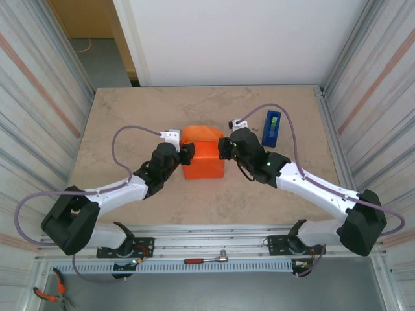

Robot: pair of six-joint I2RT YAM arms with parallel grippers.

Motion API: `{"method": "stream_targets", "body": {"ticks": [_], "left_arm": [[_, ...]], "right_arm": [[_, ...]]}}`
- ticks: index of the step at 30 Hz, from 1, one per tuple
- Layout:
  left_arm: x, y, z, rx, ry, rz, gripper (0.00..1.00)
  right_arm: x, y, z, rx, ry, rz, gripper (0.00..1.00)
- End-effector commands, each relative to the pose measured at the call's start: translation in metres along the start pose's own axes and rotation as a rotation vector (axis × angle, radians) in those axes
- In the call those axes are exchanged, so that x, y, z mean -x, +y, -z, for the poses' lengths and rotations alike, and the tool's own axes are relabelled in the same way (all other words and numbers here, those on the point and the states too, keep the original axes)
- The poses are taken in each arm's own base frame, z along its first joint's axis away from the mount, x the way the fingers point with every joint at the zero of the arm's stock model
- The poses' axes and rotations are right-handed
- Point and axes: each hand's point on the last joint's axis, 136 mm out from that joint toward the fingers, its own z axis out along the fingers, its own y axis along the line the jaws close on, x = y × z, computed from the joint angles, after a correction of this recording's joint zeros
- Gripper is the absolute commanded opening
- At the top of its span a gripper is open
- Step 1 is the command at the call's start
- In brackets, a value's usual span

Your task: Wrap the gift box in paper

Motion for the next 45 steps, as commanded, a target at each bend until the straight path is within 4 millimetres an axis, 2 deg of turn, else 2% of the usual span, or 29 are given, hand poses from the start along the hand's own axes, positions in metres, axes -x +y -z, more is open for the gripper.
{"method": "stream_targets", "body": {"ticks": [1, 6, 12, 14, 19, 24, 31, 34, 37, 39, 41, 42, 43, 44, 45], "left_arm": [[-0.017, 0.007, -0.004, 0.037, 0.06, -0.049, 0.44], [-0.016, 0.006, -0.004, 0.035, 0.06, -0.052, 0.43], [-0.012, 0.003, -0.001, 0.022, 0.056, -0.052, 0.44], [-0.005, 0.002, 0.004, 0.009, 0.054, -0.043, 0.46], [0.029, 0.003, 0.027, -0.021, 0.017, -0.014, 0.65], [0.044, 0.008, 0.041, -0.027, -0.018, -0.001, 0.68], [0.042, 0.0, 0.032, -0.063, -0.015, 0.003, 0.67], [0.042, -0.001, 0.025, -0.056, -0.015, 0.001, 0.63], [0.045, -0.001, 0.019, -0.047, -0.023, -0.004, 0.53], [0.047, -0.005, 0.016, -0.057, -0.032, -0.01, 0.34], [0.049, -0.007, 0.013, -0.059, -0.036, -0.014, 0.22], [0.049, -0.008, 0.012, -0.061, -0.038, -0.015, 0.23], [0.05, -0.01, 0.011, -0.063, -0.041, -0.016, 0.29], [0.051, -0.01, 0.011, -0.059, -0.041, -0.017, 0.41], [0.052, -0.01, 0.01, -0.054, -0.039, -0.017, 0.47]], "right_arm": [[-0.003, 0.024, -0.012, 0.057, 0.045, 0.017, 0.01], [-0.019, 0.033, -0.045, 0.049, 0.094, 0.032, 0.0], [-0.05, 0.01, -0.071, -0.03, 0.159, 0.022, 0.0], [-0.059, 0.002, -0.074, -0.04, 0.183, 0.001, 0.0], [-0.071, -0.008, -0.071, -0.053, 0.195, -0.02, 0.0], [-0.076, -0.011, -0.07, -0.058, 0.201, -0.022, 0.0], [-0.08, -0.014, -0.071, -0.065, 0.21, -0.023, 0.0], [-0.083, -0.014, -0.071, -0.066, 0.217, -0.022, 0.0], [-0.086, -0.016, -0.072, -0.071, 0.225, -0.02, 0.0], [-0.086, -0.016, -0.072, -0.072, 0.227, -0.021, 0.0], [-0.086, -0.017, -0.072, -0.073, 0.227, -0.021, 0.0], [-0.086, -0.016, -0.071, -0.071, 0.227, -0.021, 0.0], [-0.087, -0.017, -0.072, -0.074, 0.228, -0.021, 0.0], [-0.087, -0.016, -0.072, -0.073, 0.229, -0.022, 0.0], [-0.087, -0.015, -0.072, -0.07, 0.231, -0.023, 0.0]]}}
